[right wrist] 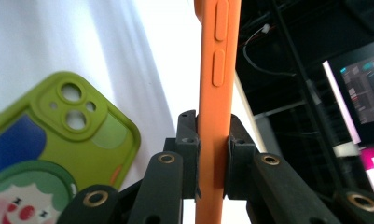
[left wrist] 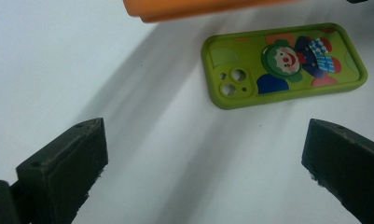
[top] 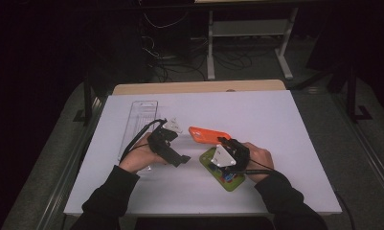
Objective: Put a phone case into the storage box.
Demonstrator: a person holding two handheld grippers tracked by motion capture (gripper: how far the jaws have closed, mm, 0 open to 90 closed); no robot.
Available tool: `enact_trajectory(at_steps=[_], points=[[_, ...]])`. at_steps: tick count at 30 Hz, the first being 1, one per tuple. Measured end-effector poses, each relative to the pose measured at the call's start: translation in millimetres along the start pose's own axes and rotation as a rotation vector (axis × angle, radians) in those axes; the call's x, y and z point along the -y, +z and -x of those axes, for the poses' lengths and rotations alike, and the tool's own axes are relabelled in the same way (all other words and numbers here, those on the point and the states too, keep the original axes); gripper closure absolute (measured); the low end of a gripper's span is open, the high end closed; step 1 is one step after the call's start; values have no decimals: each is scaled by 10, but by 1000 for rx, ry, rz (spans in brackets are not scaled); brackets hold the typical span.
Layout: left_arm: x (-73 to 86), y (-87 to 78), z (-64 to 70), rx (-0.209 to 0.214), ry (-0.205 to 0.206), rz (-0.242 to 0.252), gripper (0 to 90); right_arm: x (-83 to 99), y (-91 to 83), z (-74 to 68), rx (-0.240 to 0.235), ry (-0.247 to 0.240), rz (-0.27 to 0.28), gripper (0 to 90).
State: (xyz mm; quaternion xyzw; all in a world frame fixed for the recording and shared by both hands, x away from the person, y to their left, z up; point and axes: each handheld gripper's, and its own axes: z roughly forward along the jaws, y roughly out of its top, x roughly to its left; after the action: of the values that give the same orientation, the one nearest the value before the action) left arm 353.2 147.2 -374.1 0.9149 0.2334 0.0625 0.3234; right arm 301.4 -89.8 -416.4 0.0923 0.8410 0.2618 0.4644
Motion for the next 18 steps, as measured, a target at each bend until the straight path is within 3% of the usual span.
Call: enact_trajectory(at_steps=[2,4,10,15,16,18], points=[[-1,4,3,-9,-7,6,0,8,0,29,-21,39,-7,778],[-4,-19,-30,-9,32,-23,0,11,3,53,-46,113,4,778],[1,-20,-28,-25,15,-9,0,48,19,160,-123,254,1,778],[-3,-29,-32,-20,-3,0,0,75,17,239,-182,421,13,778],[-1,-18,-22,-20,-25,21,0,88,21,258,-194,442,19,778],[-1,-32,-36,-20,-14,8,0,112,25,295,-230,517,21,778]])
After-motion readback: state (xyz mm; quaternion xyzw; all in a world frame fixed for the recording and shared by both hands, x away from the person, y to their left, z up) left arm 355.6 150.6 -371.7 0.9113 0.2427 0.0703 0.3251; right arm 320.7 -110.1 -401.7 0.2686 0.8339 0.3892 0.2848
